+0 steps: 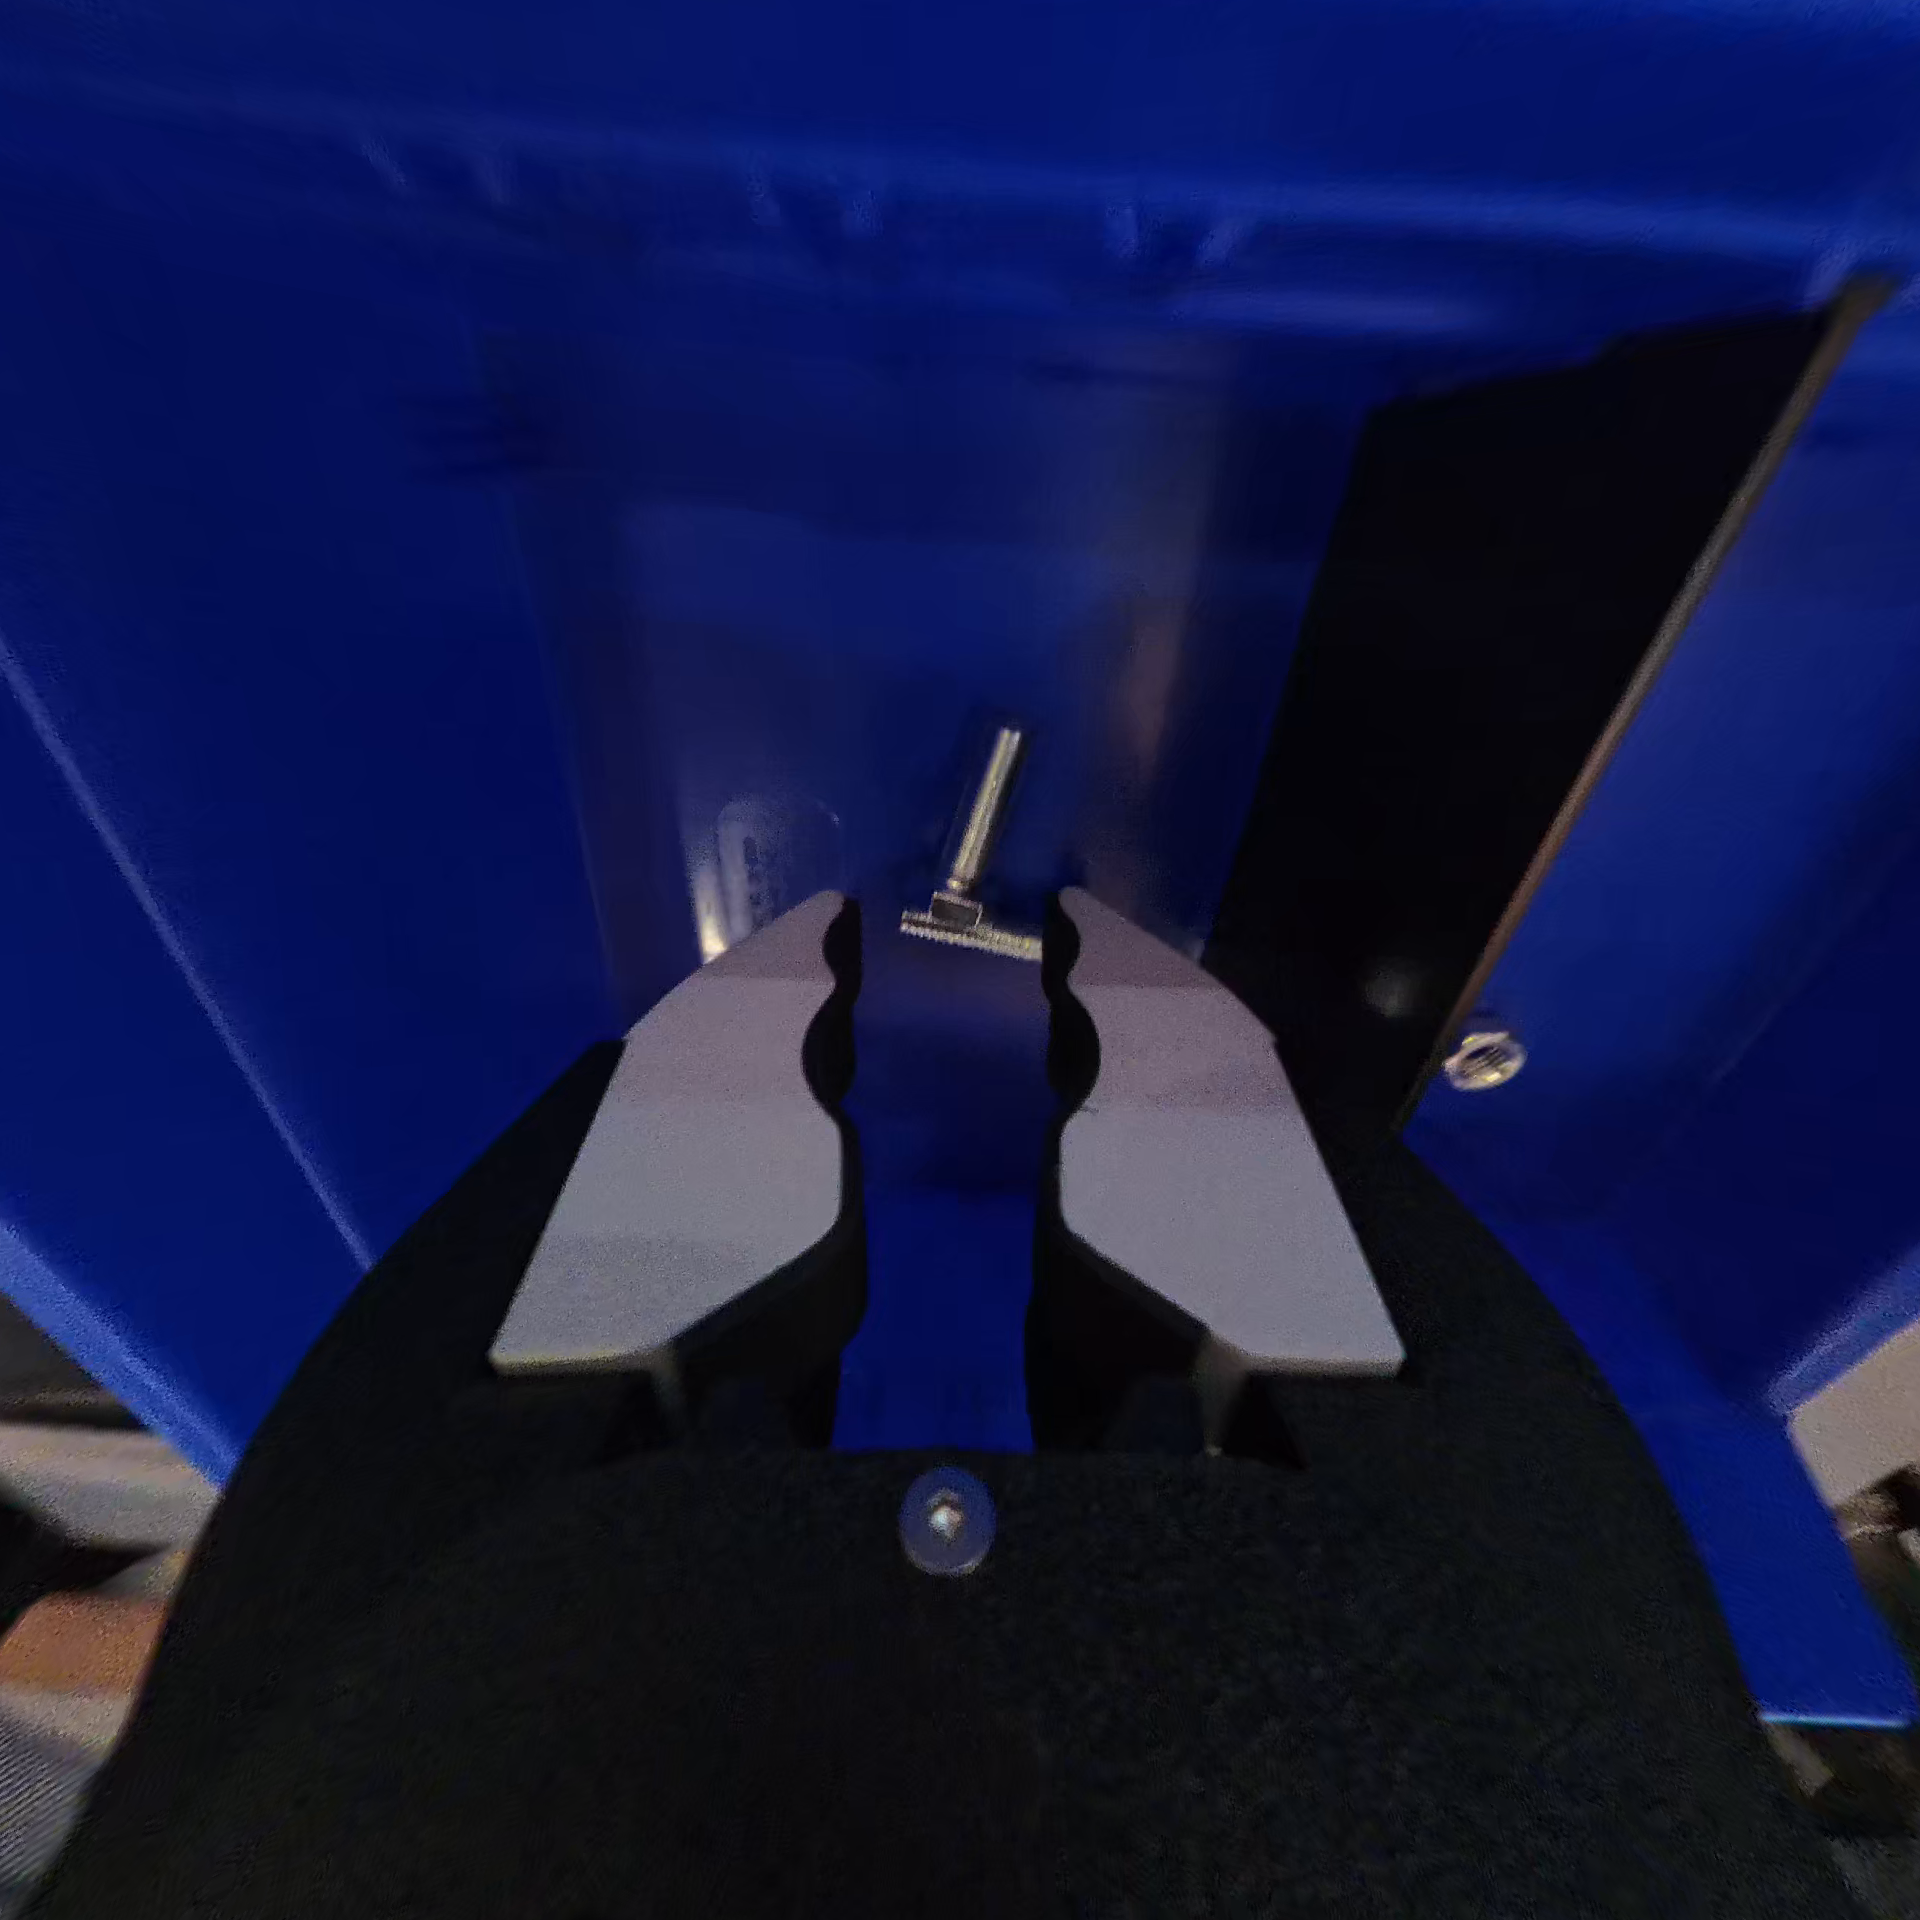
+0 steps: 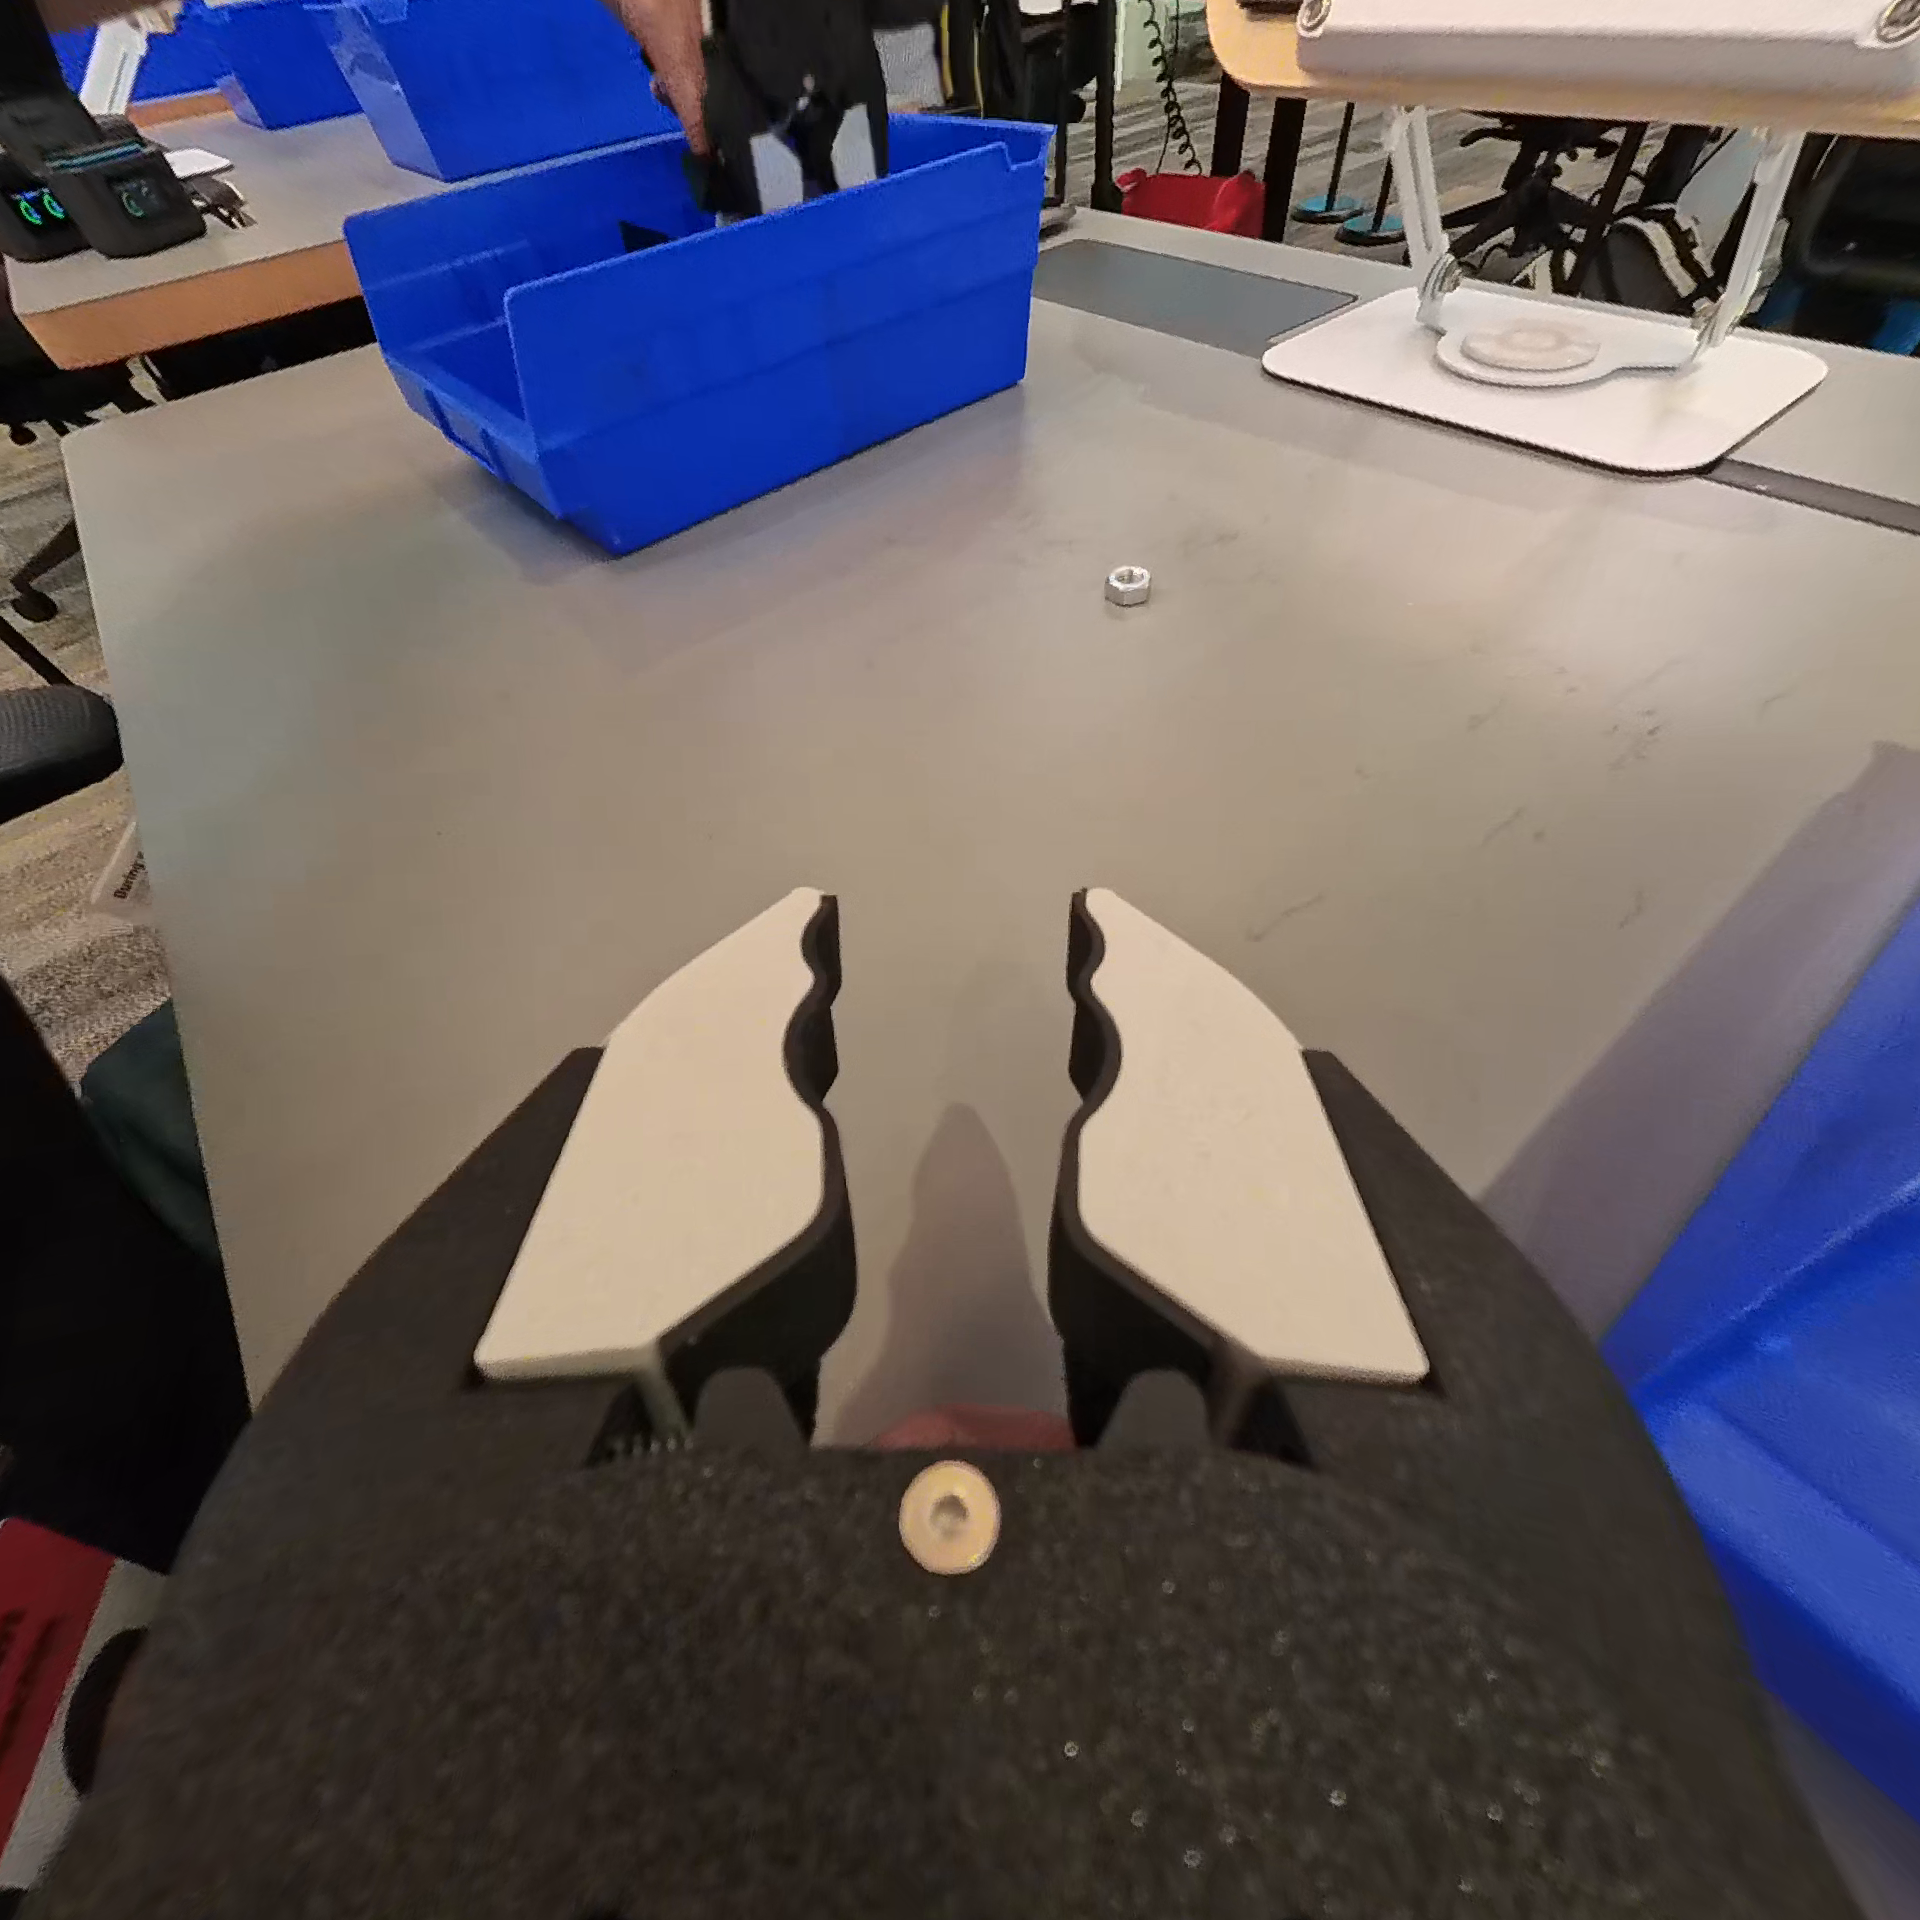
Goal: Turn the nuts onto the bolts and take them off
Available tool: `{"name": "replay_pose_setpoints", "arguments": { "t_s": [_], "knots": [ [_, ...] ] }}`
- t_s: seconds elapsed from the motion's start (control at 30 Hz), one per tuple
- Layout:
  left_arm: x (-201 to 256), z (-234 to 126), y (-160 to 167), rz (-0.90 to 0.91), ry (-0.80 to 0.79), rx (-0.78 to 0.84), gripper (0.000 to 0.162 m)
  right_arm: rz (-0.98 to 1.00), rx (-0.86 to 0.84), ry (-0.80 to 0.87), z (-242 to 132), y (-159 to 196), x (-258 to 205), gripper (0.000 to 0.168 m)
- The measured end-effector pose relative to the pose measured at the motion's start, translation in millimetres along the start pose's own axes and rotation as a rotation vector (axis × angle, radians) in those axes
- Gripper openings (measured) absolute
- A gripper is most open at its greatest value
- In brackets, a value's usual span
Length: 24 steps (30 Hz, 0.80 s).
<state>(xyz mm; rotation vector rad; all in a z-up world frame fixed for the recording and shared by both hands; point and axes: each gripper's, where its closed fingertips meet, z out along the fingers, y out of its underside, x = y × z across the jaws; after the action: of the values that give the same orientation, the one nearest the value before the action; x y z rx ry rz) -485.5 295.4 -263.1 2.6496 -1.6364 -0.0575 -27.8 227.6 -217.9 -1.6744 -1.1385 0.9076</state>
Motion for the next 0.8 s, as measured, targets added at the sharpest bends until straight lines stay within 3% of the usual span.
{"name": "replay_pose_setpoints", "arguments": {
  "t_s": [0.23, 0.37, 0.5, 0.73, 0.8],
  "knots": [
    [-6.0, 9.8, 3.1, 0.116, -0.141, 0.031, 0.033, 0.027, 0.005, -0.027, 4.5, -1.6, -2.6, 0.042],
    [-6.1, 19.3, 3.5, 0.149, -0.165, 0.069, 0.018, 0.042, 0.002, -0.039, 7.1, -1.2, -4.5, 0.042],
    [-5.9, 19.3, 1.3, 0.165, -0.169, 0.088, 0.017, 0.039, -0.002, -0.034, 7.3, -0.7, -4.5, 0.041],
    [-7.5, 13.7, -3.4, 0.092, -0.208, 0.125, 0.016, 0.049, -0.002, -0.041, 7.5, -1.2, -6.9, 0.041],
    [-10.3, 0.9, -4.9, 0.044, -0.248, 0.166, 0.006, 0.056, 0.003, -0.049, 7.3, -2.0, -9.2, 0.041]
  ]
}}
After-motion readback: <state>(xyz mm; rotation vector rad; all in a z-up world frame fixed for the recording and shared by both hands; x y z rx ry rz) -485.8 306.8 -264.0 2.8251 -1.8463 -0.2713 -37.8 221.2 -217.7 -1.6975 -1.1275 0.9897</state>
